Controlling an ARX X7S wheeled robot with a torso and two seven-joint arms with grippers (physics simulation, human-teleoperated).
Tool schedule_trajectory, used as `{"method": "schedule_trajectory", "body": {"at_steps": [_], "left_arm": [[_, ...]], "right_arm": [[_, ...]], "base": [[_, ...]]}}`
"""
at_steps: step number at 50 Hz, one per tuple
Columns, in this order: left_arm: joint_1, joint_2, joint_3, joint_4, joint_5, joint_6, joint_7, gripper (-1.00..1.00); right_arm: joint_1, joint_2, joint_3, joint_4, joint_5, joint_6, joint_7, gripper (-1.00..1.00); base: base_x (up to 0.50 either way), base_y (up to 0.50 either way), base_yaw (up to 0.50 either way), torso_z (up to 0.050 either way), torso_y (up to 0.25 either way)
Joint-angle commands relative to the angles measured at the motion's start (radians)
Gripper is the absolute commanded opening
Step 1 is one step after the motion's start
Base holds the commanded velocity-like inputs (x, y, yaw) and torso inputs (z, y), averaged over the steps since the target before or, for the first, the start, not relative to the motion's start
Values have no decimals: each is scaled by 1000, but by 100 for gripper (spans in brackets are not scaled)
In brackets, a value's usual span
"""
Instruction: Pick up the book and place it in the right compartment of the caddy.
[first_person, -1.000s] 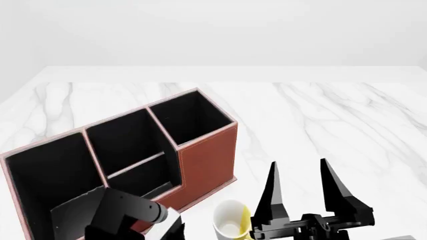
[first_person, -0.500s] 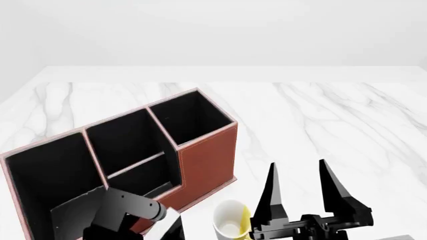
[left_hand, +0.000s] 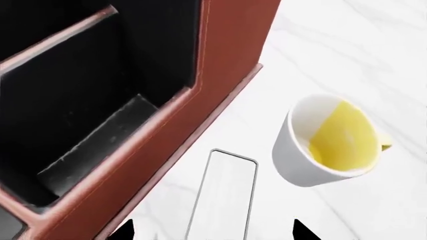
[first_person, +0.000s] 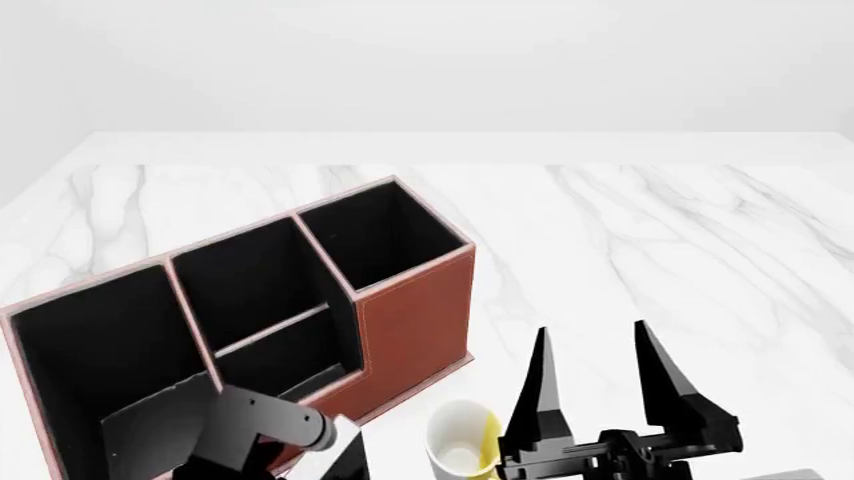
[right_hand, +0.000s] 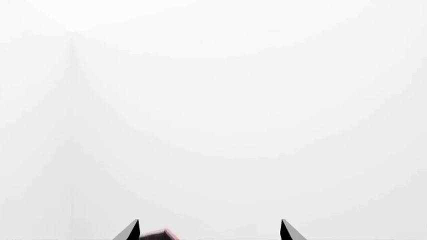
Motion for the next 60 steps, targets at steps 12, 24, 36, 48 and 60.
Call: {"method": "schedule_trajectory", "body": {"at_steps": [12,24,36,48,60], "left_arm": [[44,17,11,-21,124,46,97,100],[44,0,55,-2,186,37,112,-100],[8,-22,71,-2,223,43,147,-100],[-137,-124,17,215,-33,47,48,-100],[-455,-174,-185,382,-759,16,-432,-100]], "right_arm": [[4,-10,12,13,-19,-5,-11,100],[5,-6,8,17,-21,-7,-5,100],[7,-5,4,26,-23,-15,0,100],[8,-1,0,27,-20,-15,5,100],[4,1,-11,30,-29,-24,7,100]], "base": [[0,0,0,0,0],[0,0,0,0,0],[0,0,0,0,0],[0,0,0,0,0],[0,0,0,0,1]]}}
